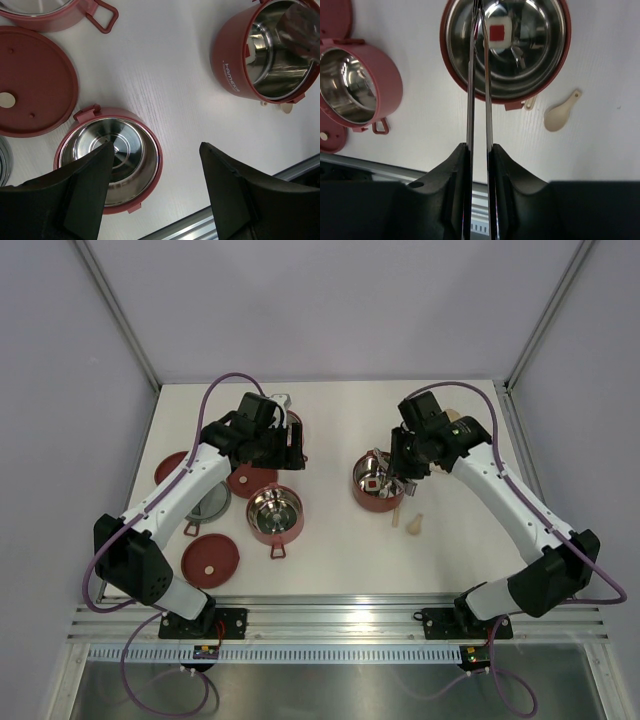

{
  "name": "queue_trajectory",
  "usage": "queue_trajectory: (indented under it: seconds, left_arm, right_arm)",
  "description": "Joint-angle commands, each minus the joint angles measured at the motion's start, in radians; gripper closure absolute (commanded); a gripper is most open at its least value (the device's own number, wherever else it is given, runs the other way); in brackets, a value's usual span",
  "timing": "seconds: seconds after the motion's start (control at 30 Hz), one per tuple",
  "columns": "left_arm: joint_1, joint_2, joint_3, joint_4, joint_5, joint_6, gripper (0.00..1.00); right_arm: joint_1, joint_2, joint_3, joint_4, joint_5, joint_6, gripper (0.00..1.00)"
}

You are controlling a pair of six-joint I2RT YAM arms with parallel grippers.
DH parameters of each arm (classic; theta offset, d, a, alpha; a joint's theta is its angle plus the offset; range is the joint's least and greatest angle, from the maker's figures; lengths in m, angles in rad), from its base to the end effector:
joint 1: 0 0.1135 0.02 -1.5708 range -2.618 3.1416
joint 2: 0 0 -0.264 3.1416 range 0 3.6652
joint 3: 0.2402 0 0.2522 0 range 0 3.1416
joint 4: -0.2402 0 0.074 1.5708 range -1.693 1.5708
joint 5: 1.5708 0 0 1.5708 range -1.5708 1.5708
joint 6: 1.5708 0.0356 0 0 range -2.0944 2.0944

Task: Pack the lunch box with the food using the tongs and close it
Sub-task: Place the fake food in the packing box, then pick up the fake food from the plate.

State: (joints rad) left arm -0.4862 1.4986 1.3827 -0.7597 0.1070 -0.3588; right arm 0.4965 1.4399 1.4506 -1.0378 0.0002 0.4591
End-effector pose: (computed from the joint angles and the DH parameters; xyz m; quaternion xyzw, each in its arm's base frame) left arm 0.2823 -0.1535 0.3241 0.0779 0.9358 -0.1853 0.2896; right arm 0.2519 0.1365 0.3441 -0.0180 0.9631 0.1234 0.2385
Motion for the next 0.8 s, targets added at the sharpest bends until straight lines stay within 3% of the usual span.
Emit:
queue_trajectory:
  seconds: [0.0,0.23,0.5,0.6,0.77]
  left_arm:
    - [-0.002,-0.006,0.024,0.026,0.019,0.009,0.27]
    - [0.0,-0.018,0.013,0.026,0.008,0.009,0.27]
    - [-0.002,-0.015,0.001,0.03,0.02,0.007,0.27]
    - [0.0,-0.015,-0.001,0.028,0.019,0.009,0.27]
    - [0.0,-0.009,-0.007,0.033,0.014,0.003,0.27]
  right_arm:
    - [0.01,-0.038,0.105,0.028,0.086,-0.022,0.71]
    - [-0.018,-0.001,0.201,0.015,0.242,-0.043,0.69]
    - [-0.191,0.033,0.099,0.068,0.209,-0.066,0.66]
    - [-0.243,0.031,0.048,0.099,0.182,-0.08,0.6]
    - [-0.265,0.069,0.016,0.13,0.156,-0.114,0.54]
